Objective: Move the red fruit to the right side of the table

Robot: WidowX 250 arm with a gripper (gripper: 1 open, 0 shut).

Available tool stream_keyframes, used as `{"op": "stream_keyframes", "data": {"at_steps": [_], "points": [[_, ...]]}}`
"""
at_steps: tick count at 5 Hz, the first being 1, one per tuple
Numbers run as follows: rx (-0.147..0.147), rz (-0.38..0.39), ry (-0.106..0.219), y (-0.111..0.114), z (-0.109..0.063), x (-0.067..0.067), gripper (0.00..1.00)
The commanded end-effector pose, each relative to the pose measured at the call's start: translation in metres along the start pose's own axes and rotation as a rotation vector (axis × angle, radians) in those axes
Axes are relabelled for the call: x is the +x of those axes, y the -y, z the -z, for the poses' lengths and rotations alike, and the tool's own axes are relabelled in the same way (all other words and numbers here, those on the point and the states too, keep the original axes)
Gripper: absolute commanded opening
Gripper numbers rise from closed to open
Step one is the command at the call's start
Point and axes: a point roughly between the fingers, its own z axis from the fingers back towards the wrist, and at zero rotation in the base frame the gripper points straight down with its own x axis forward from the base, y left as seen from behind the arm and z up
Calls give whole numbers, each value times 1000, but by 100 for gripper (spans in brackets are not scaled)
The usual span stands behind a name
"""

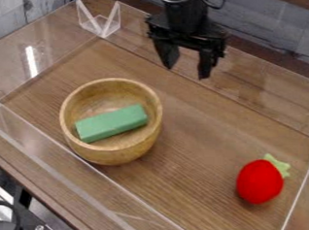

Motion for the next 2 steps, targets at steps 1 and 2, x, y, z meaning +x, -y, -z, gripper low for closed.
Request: {"op": "stream_keyframes", "data": {"at_steps": [1, 2], "points": [[-9, 42, 64, 5, 0, 13, 100], [-4, 61, 65, 5, 10, 16, 100]]}}
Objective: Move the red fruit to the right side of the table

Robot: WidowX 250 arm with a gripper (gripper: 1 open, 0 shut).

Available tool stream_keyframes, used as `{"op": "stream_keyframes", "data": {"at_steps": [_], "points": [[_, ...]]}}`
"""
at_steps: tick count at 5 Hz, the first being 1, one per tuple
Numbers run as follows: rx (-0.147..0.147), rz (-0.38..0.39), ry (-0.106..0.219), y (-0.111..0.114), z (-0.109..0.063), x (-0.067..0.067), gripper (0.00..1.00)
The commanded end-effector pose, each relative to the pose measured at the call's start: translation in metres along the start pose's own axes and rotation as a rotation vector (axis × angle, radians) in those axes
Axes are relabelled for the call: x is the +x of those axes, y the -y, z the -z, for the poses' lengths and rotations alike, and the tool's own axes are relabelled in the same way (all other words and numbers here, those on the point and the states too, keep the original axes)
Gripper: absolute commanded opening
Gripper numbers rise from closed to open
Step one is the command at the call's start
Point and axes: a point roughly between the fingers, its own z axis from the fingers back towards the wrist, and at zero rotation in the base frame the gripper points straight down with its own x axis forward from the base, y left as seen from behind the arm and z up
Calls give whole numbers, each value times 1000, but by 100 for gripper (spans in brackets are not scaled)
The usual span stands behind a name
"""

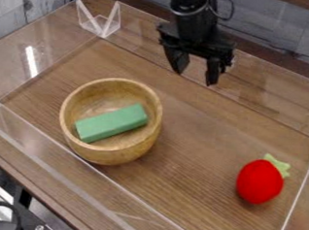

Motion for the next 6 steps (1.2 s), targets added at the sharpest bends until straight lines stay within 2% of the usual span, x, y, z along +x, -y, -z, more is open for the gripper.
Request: {"op": "stream_keyframes", "data": {"at_steps": [1, 2, 3, 4, 5, 6], "points": [[15, 11, 54, -1, -14, 13, 100], [20, -10, 63, -5, -21, 15, 100], [29, -24, 70, -8, -26, 17, 0], [21, 16, 72, -1, -30, 16, 100], [13, 54, 71, 8, -35, 14, 100], [26, 16, 79, 7, -28, 24, 100]]}}
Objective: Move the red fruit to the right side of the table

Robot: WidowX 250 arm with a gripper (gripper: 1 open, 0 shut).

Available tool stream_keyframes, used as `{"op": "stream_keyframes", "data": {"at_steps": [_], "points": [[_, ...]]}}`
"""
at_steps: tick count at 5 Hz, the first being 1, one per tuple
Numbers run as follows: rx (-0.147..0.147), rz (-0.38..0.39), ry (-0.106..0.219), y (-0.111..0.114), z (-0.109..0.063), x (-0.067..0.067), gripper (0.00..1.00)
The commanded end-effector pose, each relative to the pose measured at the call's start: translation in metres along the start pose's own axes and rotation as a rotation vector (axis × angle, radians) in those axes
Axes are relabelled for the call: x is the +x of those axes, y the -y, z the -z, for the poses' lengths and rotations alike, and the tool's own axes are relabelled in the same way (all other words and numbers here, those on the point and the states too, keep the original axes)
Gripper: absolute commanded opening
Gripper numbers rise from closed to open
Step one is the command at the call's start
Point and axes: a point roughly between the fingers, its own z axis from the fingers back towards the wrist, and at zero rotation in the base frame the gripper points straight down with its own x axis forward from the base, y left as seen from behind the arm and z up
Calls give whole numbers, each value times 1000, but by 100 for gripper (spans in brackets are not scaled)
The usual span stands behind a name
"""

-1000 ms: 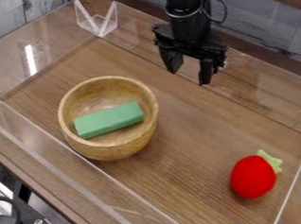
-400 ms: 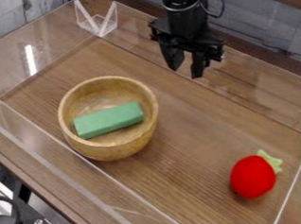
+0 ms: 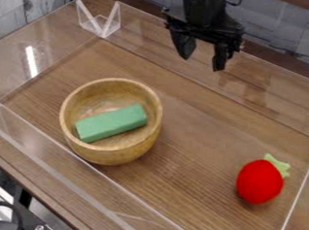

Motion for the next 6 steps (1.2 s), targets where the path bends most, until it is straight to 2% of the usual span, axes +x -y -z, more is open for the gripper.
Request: {"op": "stream_keyframes", "data": {"at_steps": [1, 3, 5, 6], "points": [[16, -29, 33, 2, -2, 15, 100], [35, -76, 29, -16, 3, -3, 100], [-5, -22, 53, 0, -4, 0, 100], [14, -59, 58, -5, -4, -2, 100]]}}
